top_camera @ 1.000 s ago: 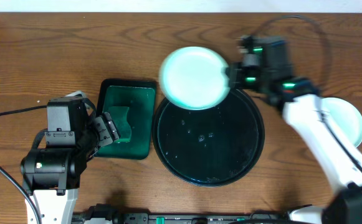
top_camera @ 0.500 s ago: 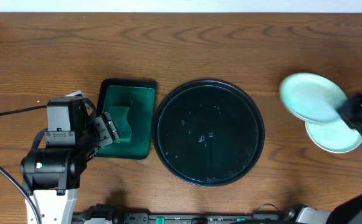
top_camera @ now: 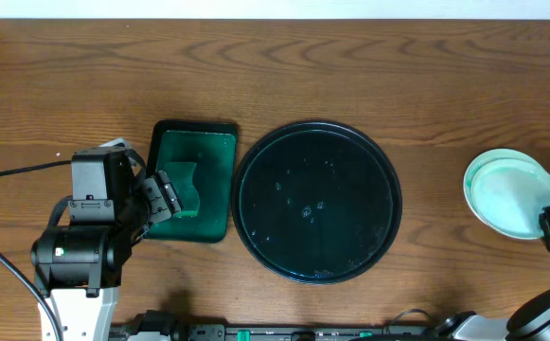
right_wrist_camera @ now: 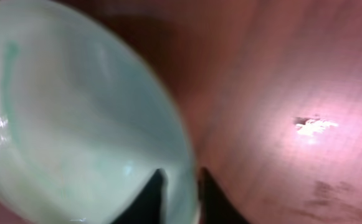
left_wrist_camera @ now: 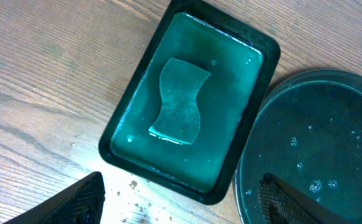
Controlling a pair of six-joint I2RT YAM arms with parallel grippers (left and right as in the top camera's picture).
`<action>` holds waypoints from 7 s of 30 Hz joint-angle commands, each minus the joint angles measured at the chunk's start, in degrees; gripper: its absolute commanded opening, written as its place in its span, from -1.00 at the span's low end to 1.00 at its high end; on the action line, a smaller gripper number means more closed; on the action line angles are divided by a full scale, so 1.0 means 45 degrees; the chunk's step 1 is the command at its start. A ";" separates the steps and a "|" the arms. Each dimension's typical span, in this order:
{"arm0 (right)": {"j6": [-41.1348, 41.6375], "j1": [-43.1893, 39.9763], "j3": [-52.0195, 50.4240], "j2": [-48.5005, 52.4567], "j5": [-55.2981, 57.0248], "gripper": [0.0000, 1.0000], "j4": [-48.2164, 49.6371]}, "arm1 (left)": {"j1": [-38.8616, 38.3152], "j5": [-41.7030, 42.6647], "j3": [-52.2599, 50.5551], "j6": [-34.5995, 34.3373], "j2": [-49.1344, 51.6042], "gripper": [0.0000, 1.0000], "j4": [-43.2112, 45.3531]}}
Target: Clean dirty plates on tray and stack at the side
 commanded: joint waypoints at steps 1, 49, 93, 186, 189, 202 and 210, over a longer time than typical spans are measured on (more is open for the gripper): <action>-0.1190 0.0476 0.0374 -0.0529 -0.3827 -0.15 0.0219 | 0.0029 -0.0024 0.0243 -0.0019 0.0005 0.59 -0.0034; -0.6883 1.5412 -0.1214 -0.8315 -0.1486 0.99 0.3152 | 0.0029 -0.0024 0.0243 -0.0019 0.0005 0.59 -0.0034; -0.6732 1.2803 -1.2347 -1.9696 -0.1049 0.98 0.9063 | 0.0029 -0.0024 0.0243 -0.0019 0.0005 0.59 -0.0034; -0.6732 1.2803 -1.2347 -1.9686 -0.1049 0.99 0.9063 | 0.0865 -0.0063 -1.3804 0.1511 -1.1997 0.60 1.2468; -0.6732 1.2803 -1.2347 -1.9686 -0.1049 0.99 0.9063 | 0.0865 -0.0063 -1.3804 0.1511 -1.1997 0.60 1.2468; -0.6732 1.2803 -1.2347 -1.9686 -0.1049 0.98 0.9063 | 0.0865 -0.0063 -1.3804 0.1511 -1.1997 0.59 1.2468; -0.6732 1.2803 -1.2347 -1.9686 -0.1049 0.99 0.9058 | 0.0865 -0.0063 -1.3804 0.1511 -1.1997 0.59 1.2468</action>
